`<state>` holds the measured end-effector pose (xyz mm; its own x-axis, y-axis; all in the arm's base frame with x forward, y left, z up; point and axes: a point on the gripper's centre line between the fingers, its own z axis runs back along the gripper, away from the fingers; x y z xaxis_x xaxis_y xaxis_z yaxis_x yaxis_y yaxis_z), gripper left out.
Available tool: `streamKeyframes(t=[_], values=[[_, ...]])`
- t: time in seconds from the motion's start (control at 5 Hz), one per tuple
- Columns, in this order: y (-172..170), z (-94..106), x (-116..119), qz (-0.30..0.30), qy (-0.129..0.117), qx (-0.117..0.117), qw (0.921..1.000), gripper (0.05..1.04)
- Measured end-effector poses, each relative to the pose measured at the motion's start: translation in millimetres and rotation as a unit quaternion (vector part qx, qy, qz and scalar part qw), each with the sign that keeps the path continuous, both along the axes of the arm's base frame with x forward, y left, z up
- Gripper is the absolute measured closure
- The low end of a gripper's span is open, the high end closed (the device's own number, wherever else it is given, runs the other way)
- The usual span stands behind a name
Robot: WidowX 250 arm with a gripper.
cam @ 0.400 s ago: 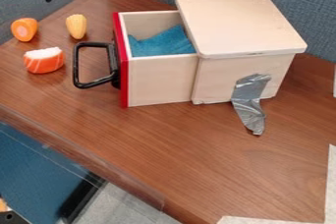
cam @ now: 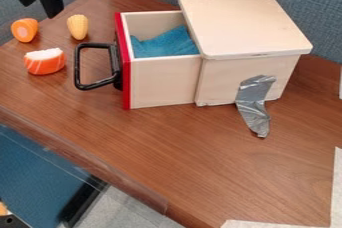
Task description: Pick up the object and place it in the drawer
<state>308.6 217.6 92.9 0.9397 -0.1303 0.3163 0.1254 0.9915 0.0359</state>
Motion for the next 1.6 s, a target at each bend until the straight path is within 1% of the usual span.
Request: streamKeyframes(t=[0.2, 0.4, 0.6, 0.8, 1.0, 1.2, 1.4, 1.6], values=[[1, 0.1, -2, -0.076, -0.018, 0.009, 0.9969, 0.083], [2, -1.5, -6, -0.136, -0.020, 0.005, 0.9905, 0.083], [4, -3.2, -8, -0.170, -0.001, 0.005, 0.9854, 0.083], [5, -7.1, -15, -0.188, 0.022, 0.005, 0.9819, 0.083], [4, -14.9, -19, -0.200, 0.032, 0.008, 0.9793, 0.083], [-1, -30.3, -28, -0.206, 0.041, 0.008, 0.9777, 0.083], [-4, -41.1, -33, -0.207, 0.039, 0.008, 0.9776, 0.083], [-5, -47.1, -36, -0.203, 0.032, 0.010, 0.9786, 0.083]])
